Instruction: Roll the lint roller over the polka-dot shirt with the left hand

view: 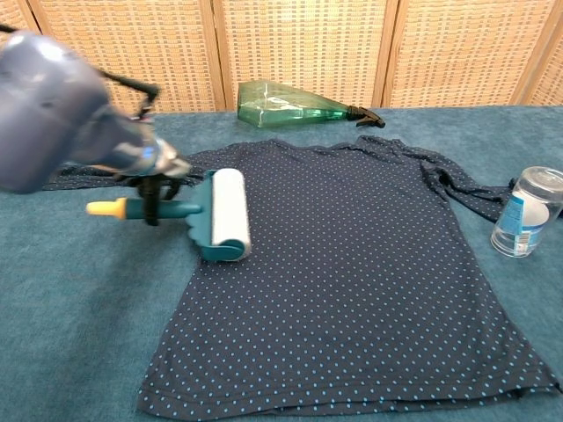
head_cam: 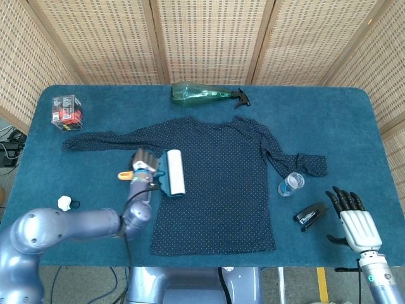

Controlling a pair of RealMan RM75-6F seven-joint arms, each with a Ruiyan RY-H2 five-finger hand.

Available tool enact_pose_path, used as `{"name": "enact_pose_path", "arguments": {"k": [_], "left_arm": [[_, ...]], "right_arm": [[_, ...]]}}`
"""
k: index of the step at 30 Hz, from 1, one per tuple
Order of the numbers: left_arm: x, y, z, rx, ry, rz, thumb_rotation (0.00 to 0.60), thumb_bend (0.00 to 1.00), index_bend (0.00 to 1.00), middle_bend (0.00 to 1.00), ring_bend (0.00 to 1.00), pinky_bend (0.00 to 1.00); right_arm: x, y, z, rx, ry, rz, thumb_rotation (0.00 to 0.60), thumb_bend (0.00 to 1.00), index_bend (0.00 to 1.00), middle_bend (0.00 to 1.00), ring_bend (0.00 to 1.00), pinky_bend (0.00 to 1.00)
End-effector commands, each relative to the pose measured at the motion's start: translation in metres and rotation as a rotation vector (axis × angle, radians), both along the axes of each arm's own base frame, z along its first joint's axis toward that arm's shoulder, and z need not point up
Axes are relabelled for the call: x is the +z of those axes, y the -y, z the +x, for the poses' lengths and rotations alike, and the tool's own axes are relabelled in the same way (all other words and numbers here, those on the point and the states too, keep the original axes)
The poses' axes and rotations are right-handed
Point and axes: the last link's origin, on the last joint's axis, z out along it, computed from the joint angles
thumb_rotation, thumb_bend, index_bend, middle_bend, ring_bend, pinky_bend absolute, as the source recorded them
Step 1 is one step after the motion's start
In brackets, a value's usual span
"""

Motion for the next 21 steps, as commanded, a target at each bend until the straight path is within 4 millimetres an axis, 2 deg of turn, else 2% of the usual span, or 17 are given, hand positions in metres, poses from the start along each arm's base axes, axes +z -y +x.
{"name": "enact_pose_path", "arguments": {"k": [1,7,9,10,12,13,16,18,21], "left_arm": [[0.015,0.002,-0.028,0.021,0.009,0.007,0.600,0.42,0.87,0.92,0.80,0.68],[0.035,0.000,-0.050,0.010,0.012,0.034,0.600,0.42,0.87,0.90,0.77,0.64],[0.039,-0.001,-0.052,-0.011,0.008,0.042,0.600,0.41,0.82,0.82,0.71,0.57],[0.041,-0.002,-0.053,-0.025,0.003,0.046,0.600,0.40,0.77,0.77,0.66,0.53],[0.045,-0.001,-0.055,-0.056,-0.009,0.054,0.600,0.35,0.56,0.56,0.52,0.39],[0.046,-0.001,-0.056,-0.067,-0.015,0.056,0.600,0.33,0.48,0.49,0.46,0.35],[0.054,0.004,-0.064,-0.105,-0.053,0.069,0.600,0.21,0.15,0.15,0.16,0.17],[0.057,0.006,-0.067,-0.116,-0.053,0.079,0.600,0.19,0.06,0.03,0.04,0.08],[0.060,0.008,-0.071,-0.131,-0.038,0.092,0.600,0.18,0.00,0.00,0.00,0.01]], "right_arm": [[-0.003,-0.002,0.003,0.008,-0.003,0.005,0.600,0.06,0.00,0.00,0.00,0.00],[-0.007,-0.005,0.007,0.022,-0.009,0.013,0.600,0.06,0.00,0.00,0.00,0.00],[-0.007,-0.005,0.007,0.024,-0.010,0.014,0.600,0.06,0.00,0.00,0.00,0.00],[-0.007,-0.005,0.008,0.025,-0.010,0.014,0.600,0.06,0.00,0.00,0.00,0.00],[-0.008,-0.005,0.008,0.027,-0.012,0.015,0.600,0.06,0.00,0.00,0.00,0.00],[-0.008,-0.006,0.008,0.027,-0.012,0.015,0.600,0.06,0.00,0.00,0.00,0.00],[-0.009,-0.006,0.009,0.032,-0.014,0.019,0.600,0.05,0.00,0.00,0.00,0.00],[-0.009,-0.006,0.010,0.033,-0.011,0.019,0.600,0.05,0.00,0.00,0.00,0.00],[-0.008,-0.007,0.011,0.036,-0.008,0.017,0.600,0.06,0.00,0.00,0.00,0.00]]}}
